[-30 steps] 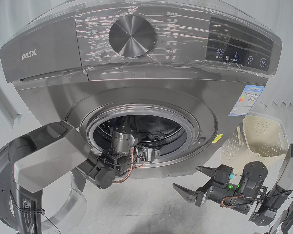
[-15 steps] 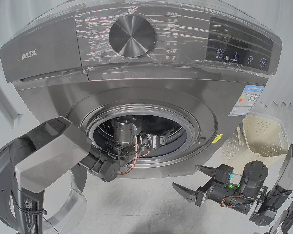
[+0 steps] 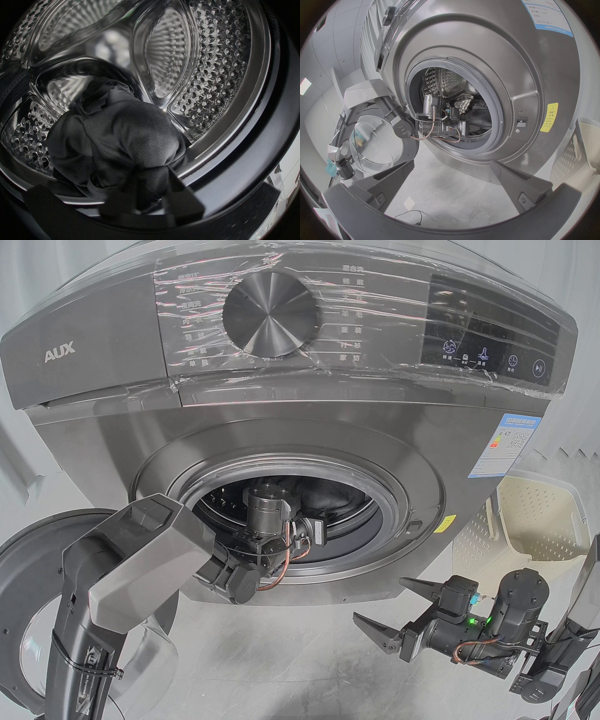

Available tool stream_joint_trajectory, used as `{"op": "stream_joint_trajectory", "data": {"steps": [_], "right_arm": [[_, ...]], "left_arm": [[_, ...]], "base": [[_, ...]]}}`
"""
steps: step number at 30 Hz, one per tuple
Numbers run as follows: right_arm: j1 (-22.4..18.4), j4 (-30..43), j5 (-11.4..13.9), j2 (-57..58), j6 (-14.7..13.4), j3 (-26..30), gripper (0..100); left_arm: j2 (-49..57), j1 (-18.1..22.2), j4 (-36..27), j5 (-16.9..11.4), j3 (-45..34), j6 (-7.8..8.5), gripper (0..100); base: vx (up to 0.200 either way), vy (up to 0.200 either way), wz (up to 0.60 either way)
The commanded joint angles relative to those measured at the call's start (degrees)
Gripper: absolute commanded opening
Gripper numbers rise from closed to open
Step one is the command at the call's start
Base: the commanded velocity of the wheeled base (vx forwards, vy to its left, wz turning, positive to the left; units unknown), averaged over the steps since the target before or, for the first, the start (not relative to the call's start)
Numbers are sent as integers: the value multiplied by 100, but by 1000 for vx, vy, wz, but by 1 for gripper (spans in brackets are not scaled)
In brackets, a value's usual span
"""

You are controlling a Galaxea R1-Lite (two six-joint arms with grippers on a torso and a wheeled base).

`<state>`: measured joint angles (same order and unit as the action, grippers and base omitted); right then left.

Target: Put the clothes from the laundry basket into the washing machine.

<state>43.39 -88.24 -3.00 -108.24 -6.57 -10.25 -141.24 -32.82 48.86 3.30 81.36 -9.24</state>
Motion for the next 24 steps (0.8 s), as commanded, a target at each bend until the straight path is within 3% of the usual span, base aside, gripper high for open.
{"op": "stream_joint_trajectory", "data": {"steps": [1, 7, 11, 17, 22, 23, 24], "right_arm": [[21, -1, 1, -13, -2, -12, 100], [12, -1, 1, -22, -11, -12, 100], [12, -1, 1, -22, -11, -12, 100], [21, -1, 1, -30, -11, -12, 100], [21, -1, 1, -30, -11, -12, 100], [21, -1, 1, -30, -11, -12, 100], [21, -1, 1, -30, -11, -12, 100]], "left_arm": [[-272, 30, -43, 39, 363, -16, 0], [-703, 241, 71, 461, 1383, -69, 0], [-1151, 399, 194, 751, 2481, -104, 0], [-1494, 531, 256, 821, 3323, -104, 0], [-1564, 531, 264, 900, 3323, -87, 0], [-1564, 531, 256, 900, 3323, -87, 100], [-1556, 531, 256, 900, 3323, -87, 100]], "base": [[0, 0, 0], [0, 0, 0], [0, 0, 0], [0, 0, 0], [0, 0, 0], [0, 0, 0], [0, 0, 0]]}}
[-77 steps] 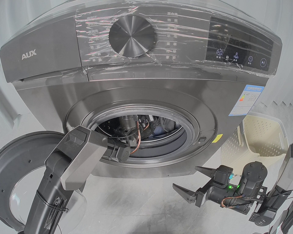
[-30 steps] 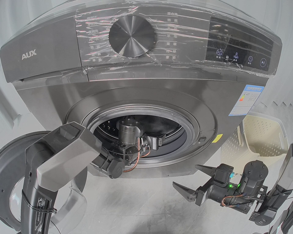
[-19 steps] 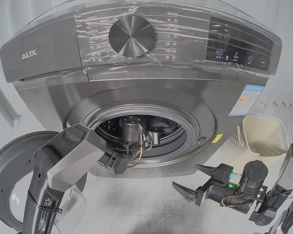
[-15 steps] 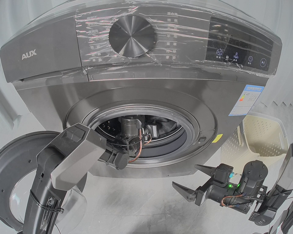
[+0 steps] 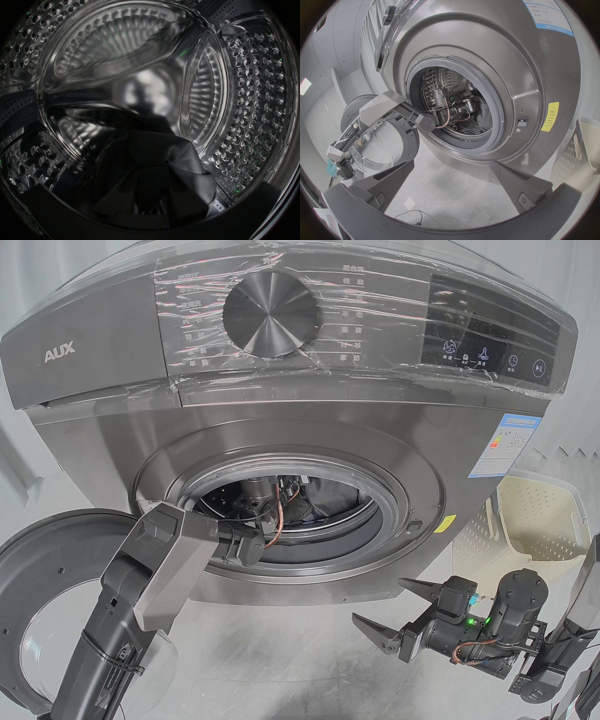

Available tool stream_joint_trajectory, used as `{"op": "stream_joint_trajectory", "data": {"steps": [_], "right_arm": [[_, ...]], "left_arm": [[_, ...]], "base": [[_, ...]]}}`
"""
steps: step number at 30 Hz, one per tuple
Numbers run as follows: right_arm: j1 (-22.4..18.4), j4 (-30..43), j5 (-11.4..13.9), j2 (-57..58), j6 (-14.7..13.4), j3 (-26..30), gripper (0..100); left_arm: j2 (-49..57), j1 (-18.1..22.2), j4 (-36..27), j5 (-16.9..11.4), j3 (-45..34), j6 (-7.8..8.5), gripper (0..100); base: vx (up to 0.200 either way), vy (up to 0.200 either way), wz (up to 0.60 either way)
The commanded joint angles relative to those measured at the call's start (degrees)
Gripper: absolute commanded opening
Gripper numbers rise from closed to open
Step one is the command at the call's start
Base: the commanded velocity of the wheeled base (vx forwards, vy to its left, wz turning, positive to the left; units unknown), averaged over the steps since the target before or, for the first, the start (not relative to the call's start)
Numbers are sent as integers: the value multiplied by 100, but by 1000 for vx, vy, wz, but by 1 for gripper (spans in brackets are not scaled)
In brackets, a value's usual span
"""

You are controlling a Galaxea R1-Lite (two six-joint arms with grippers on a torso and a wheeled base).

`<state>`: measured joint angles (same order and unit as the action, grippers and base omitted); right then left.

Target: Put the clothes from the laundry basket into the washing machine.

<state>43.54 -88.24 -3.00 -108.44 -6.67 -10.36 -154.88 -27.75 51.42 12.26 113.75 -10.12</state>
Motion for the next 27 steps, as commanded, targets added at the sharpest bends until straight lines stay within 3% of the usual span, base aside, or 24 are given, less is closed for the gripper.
{"op": "stream_joint_trajectory", "data": {"steps": [1, 6, 11, 15, 21, 27], "right_arm": [[5, -1, 1, -11, -1, -1, 100], [-4, -1, 1, -2, -1, -1, 100], [-21, -1, 1, -2, -1, 8, 100], [-48, -1, 10, -2, -1, 25, 100], [-13, 8, -17, 59, -1, 96, 100], [5, 8, -8, 244, 8, 307, 100]], "left_arm": [[-165, 6, -27, 4, 60, -8, 100], [-42, -12, -27, 4, -187, -17, 100], [476, -55, 140, 4, -978, -60, 100], [1478, -372, 536, -5, -2656, 27, 100], [2700, -767, 1116, -40, -4985, 370, 100], [3394, -1321, 1907, -57, -6770, 361, 100]], "base": [[0, 0, 0], [0, 0, 0], [0, 0, 0], [0, 0, 0], [0, 0, 0], [0, 0, 0]]}}
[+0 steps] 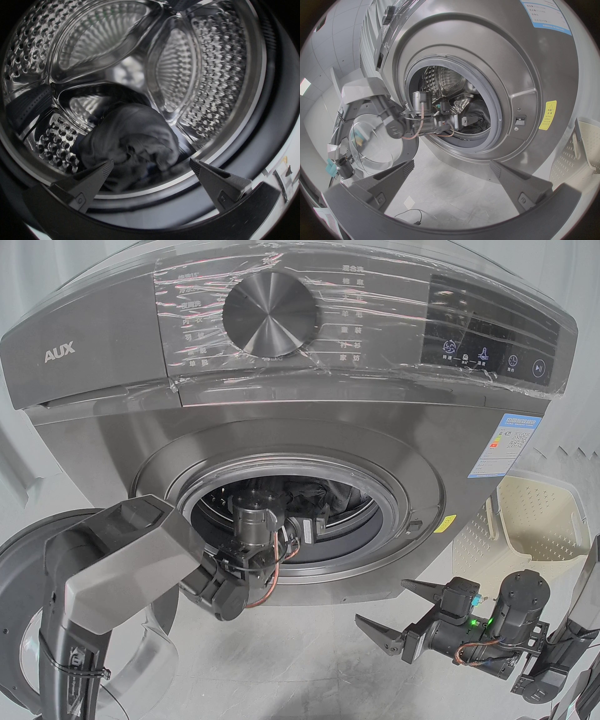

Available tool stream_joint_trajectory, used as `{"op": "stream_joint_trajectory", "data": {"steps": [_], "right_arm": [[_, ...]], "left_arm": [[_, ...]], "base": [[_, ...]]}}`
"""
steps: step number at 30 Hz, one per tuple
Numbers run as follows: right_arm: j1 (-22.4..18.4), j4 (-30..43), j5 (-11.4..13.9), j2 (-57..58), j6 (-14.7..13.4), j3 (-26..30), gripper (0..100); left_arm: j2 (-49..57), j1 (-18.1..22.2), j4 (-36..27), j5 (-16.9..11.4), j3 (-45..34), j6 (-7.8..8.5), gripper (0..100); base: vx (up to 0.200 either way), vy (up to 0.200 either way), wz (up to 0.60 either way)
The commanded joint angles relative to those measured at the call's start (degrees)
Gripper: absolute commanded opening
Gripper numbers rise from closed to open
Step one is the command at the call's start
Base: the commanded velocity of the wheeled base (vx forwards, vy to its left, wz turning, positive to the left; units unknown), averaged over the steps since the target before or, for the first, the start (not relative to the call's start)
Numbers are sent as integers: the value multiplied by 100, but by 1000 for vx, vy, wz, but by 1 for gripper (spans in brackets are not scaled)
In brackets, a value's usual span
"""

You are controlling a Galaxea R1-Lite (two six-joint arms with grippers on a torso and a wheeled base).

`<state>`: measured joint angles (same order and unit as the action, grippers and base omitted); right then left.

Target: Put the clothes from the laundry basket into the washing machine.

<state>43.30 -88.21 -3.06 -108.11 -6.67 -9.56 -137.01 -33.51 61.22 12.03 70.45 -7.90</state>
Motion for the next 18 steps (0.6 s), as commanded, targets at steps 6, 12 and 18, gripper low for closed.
{"op": "stream_joint_trajectory", "data": {"steps": [6, 12, 18], "right_arm": [[82, 6, -28, 615, 16, 420, 100], [38, 23, -116, 1081, 34, 455, 100], [-6, 85, -213, 1477, 43, 472, 100]], "left_arm": [[2152, -1254, 1806, -25, -3837, 104, 100], [2934, -1386, 2087, 1, -4303, 60, 100], [3646, -1369, 2069, 36, -4821, 69, 100]], "base": [[0, 0, 0], [0, 0, 0], [0, 0, 0]]}}
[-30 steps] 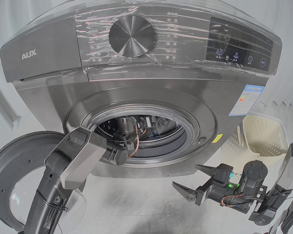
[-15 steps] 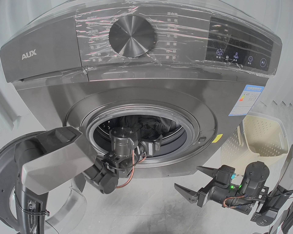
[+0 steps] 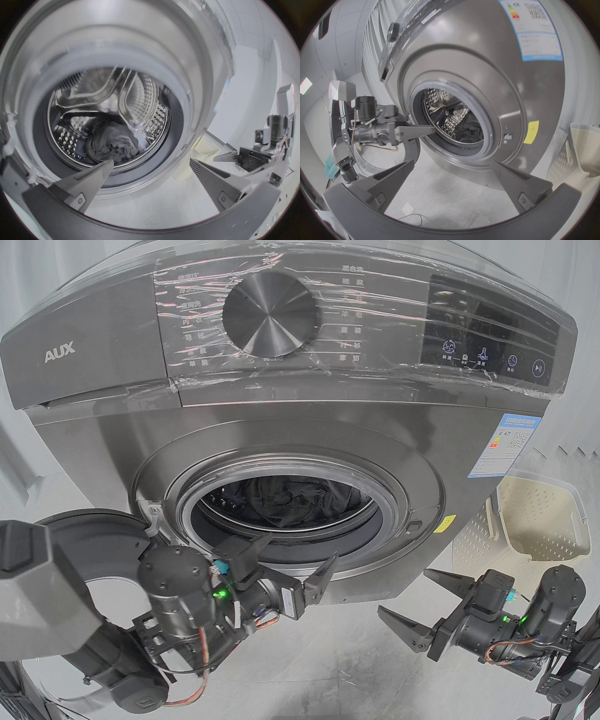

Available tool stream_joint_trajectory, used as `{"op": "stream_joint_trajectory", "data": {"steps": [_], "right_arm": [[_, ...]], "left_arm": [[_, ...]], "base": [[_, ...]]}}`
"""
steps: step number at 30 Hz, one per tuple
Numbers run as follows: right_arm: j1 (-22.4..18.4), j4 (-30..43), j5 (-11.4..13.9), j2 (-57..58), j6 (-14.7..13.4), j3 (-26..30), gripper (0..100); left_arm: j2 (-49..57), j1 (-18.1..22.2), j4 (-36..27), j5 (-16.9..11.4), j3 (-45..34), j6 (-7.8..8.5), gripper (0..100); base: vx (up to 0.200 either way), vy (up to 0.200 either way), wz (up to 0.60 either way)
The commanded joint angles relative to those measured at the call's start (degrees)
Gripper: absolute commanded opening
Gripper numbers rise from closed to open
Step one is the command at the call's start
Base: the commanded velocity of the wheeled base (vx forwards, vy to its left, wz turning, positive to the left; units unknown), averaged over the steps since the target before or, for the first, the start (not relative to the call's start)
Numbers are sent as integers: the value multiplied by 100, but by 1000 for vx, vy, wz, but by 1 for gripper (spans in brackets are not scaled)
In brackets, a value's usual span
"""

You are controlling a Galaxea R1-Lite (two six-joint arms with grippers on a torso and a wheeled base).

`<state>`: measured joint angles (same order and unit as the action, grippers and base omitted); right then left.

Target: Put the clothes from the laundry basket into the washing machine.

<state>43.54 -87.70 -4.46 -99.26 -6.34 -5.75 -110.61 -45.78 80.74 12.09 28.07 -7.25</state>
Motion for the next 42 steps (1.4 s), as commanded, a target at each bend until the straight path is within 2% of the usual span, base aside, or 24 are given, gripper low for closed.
{"op": "stream_joint_trajectory", "data": {"steps": [1, 4, 12, 13, 18, 22, 26, 28, 36, 38, 42], "right_arm": [[-57, 34, -213, 723, 10, 171, 100], [-171, 60, -380, 978, 10, 206, 100], [-399, 165, -406, 1400, 27, 505, 100], [-549, 245, -635, 1532, 1, 575, 100], [-725, 473, -776, 1787, -8, 575, 100], [-821, 1141, -802, 2385, 45, 575, 100], [-804, 2117, -1180, 3149, 45, 575, 100], [-812, 2336, -1268, 3307, 1, 575, 100], [-1199, 2864, -1312, 3861, -87, 575, 100], [-1331, 3162, -1312, 4125, -87, 575, 100], [-1560, 3848, -1303, 4749, -60, 575, 100]], "left_arm": [[1252, -89, 162, 30, -883, 22, 100], [1603, 34, 179, 30, -1261, 22, 100], [1973, 148, 197, 162, -1603, 57, 100], [2122, 130, 205, 241, -1726, 57, 100], [2465, 165, 197, 241, -1973, 66, 100], [2878, 289, 197, 232, -2307, 66, 100], [3317, 403, 179, 223, -2623, 66, 100], [3467, 499, 170, 215, -2764, 75, 100], [4363, 579, -594, 241, -2807, 110, 100], [4697, 631, -1122, 241, -2807, 163, 100], [5269, 939, -1834, 258, -2807, 154, 100]], "base": [[0, 0, 0], [0, 0, 0], [-175, 0, 0], [-200, 0, 0], [-200, 0, 0], [-200, 0, 0], [-200, 0, 0], [-200, 0, 0], [-200, 0, 0], [-200, 0, 0], [-200, 0, 0]]}}
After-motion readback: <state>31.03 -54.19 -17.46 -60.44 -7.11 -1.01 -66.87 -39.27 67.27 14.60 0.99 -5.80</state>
